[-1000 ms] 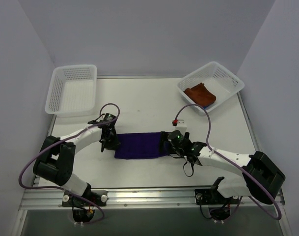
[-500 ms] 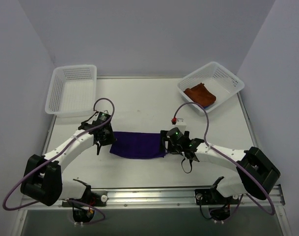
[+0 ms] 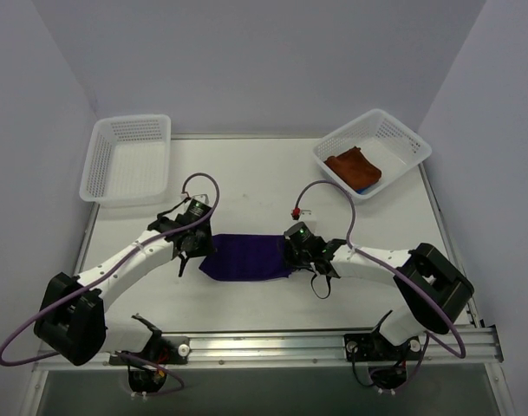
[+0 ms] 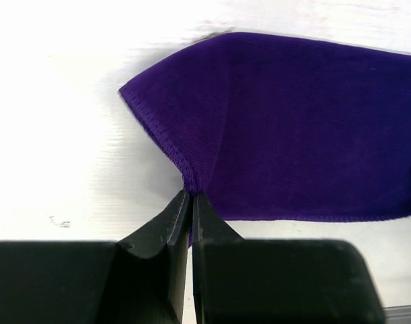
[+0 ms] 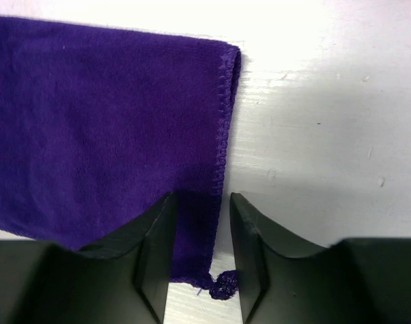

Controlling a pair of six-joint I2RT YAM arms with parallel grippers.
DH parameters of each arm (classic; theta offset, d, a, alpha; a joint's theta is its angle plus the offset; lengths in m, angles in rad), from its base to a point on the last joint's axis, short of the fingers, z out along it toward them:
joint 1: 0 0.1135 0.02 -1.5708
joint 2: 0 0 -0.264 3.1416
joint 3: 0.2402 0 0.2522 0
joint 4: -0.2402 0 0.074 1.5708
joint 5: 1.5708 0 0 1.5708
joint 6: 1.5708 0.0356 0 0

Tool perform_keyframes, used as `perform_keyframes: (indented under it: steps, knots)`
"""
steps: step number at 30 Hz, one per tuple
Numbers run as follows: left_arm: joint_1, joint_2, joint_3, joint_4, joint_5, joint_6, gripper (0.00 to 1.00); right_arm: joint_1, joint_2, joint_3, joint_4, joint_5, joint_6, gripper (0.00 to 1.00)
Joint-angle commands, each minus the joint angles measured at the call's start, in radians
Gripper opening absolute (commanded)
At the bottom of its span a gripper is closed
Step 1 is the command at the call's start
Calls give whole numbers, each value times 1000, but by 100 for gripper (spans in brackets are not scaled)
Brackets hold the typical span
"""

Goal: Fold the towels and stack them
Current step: Fold the towel

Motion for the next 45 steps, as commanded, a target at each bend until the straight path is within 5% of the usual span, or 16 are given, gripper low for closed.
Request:
perform_keyframes:
  steps: [1,9,23,45]
  knots:
    - [-50,12,88,-16,-31,6,2,-3,14,3,4,-18,26,28]
    - [-176,106,180,14,-36,-23,2,-2,2,-29,2,-25,52,17]
    - [-327,344,404,27,-10,-25,2,-17,-22,-80,16,-20,74,16]
    - [-379,535,578,34,97,-52,2,-74,-46,-184,146,-130,54,15]
